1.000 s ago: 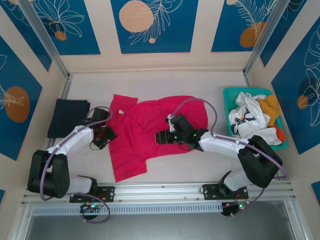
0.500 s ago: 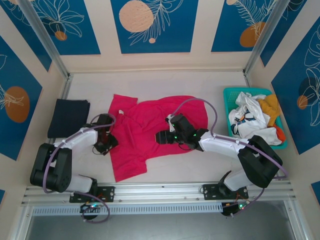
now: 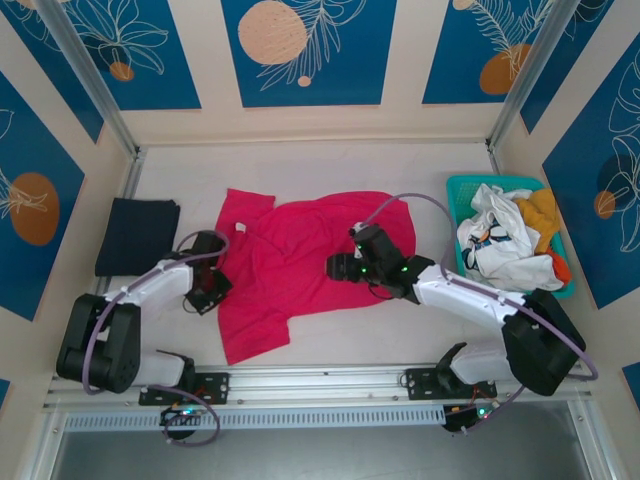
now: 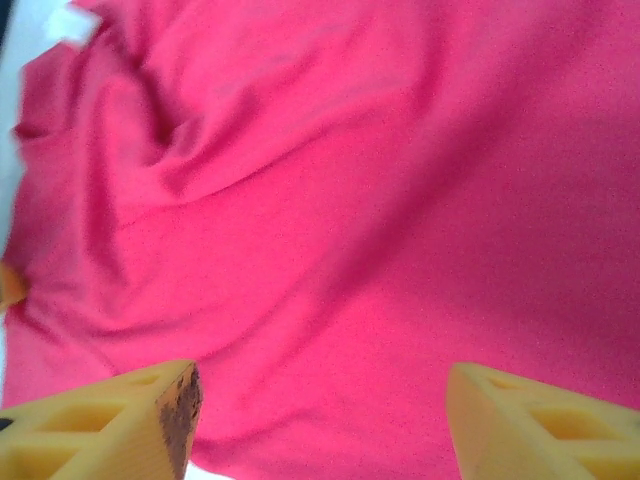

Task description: Fold and stack the t-shirts

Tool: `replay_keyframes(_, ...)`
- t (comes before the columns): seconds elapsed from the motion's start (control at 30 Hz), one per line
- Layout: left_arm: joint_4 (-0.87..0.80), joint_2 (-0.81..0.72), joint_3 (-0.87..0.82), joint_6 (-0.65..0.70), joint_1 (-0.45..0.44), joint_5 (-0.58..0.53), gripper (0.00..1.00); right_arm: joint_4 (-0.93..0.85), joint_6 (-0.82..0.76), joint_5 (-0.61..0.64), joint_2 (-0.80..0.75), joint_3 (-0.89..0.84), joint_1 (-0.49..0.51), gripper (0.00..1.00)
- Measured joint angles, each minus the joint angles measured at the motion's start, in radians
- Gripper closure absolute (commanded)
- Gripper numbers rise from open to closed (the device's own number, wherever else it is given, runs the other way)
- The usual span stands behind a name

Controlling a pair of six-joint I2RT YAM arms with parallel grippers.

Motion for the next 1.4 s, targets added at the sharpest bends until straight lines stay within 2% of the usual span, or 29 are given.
replay_keyframes(0.2, 0.006, -0.09, -0.014, -0.019, -0.002, -0.026, 1.0, -0.209, 0.143, 0.08, -0.138, -0.084, -0.183, 0.37)
replay_keyframes(0.33, -0.024, -0.138, 0.001, -0.018, -0.001, -0.06, 1.0, -0.263, 0.156, 0.044, -0.216, -0.186, -0.335, 0.38)
replay_keyframes(0.47, -0.042, -0.137, 0.018, -0.006, 0.02, -0.079, 1.0, -0.235, 0.101, -0.042, -0.19, -0.195, -0.441, 0.46)
replay_keyframes(0.67, -0.057, -0.116, 0.036, 0.039, 0.089, -0.092, 1.0, -0.144, 0.014, -0.102, -0.004, -0.102, -0.506, 0.6)
replay_keyframes(0.83, -0.063, -0.113, 0.039, 0.079, 0.137, -0.095, 1.0, -0.057, -0.028, -0.122, 0.178, 0.01, -0.543, 0.65)
replay_keyframes(1.23, -0.039, -0.083, 0.041, 0.118, 0.179, -0.076, 1.0, -0.001, -0.048, -0.149, 0.502, 0.261, -0.573, 0.64)
replay_keyframes(1.4, -0.014, -0.082, 0.041, 0.134, 0.196, -0.055, 1.0, -0.02, -0.067, -0.165, 0.615, 0.411, -0.606, 0.59)
